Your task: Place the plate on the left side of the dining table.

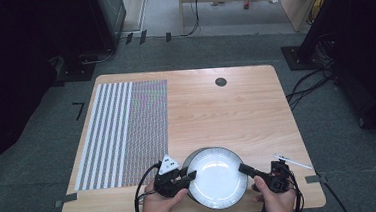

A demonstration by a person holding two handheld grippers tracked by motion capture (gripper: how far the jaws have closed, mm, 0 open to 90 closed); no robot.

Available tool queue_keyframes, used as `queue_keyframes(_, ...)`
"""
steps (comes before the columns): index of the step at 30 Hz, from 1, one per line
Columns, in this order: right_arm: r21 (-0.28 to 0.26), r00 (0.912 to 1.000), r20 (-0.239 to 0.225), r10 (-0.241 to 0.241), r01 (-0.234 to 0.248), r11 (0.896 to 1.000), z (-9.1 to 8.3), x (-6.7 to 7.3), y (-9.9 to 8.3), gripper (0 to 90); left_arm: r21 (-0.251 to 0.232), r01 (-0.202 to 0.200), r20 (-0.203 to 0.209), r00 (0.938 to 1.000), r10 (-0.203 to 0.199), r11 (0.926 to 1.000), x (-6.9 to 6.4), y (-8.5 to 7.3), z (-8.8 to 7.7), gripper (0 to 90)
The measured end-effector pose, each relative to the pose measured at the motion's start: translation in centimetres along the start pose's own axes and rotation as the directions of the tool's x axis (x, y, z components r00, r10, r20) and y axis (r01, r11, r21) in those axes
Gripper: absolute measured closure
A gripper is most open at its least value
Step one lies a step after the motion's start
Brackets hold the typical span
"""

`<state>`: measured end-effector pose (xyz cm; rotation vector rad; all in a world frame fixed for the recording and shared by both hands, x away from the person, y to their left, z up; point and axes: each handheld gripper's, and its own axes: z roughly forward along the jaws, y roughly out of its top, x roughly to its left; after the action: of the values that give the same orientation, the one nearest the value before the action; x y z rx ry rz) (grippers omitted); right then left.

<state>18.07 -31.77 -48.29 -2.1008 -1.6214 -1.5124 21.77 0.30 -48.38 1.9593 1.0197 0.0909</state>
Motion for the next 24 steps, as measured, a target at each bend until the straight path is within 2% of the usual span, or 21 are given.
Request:
queue_keyframes(6, -0.013, 0.9993, -0.037, 0.008, -0.009, 1.0, -0.2, 0.2, 0.1, 83.0, -0.024, 0.023, 0.034, 0.9992, -0.022, 0.9994, 0.4, 0.6, -0.8, 71.8)
queue_keyframes(9, -0.017, 0.9986, -0.052, 0.011, -0.012, 1.0, -0.2, 0.4, 0.2, 82.8, -0.027, 0.03, 0.035, 0.999, -0.029, 0.9992, 0.5, 0.8, -1.1, 72.5)
queue_keyframes(15, -0.016, 0.9966, -0.08, 0.019, -0.02, 1.0, 0.3, 1.2, 0.6, 82.5, -0.039, 0.032, 0.018, 0.9994, -0.031, 0.9988, 1.0, 1.6, -2.1, 73.3)
queue_keyframes(24, -0.018, 0.9947, -0.103, -0.008, 0.006, 1.0, 2.0, 3.6, 1.3, 82.4, -0.071, 0.087, -0.013, 0.9961, -0.088, 0.9937, 3.0, 2.5, -4.3, 76.8)
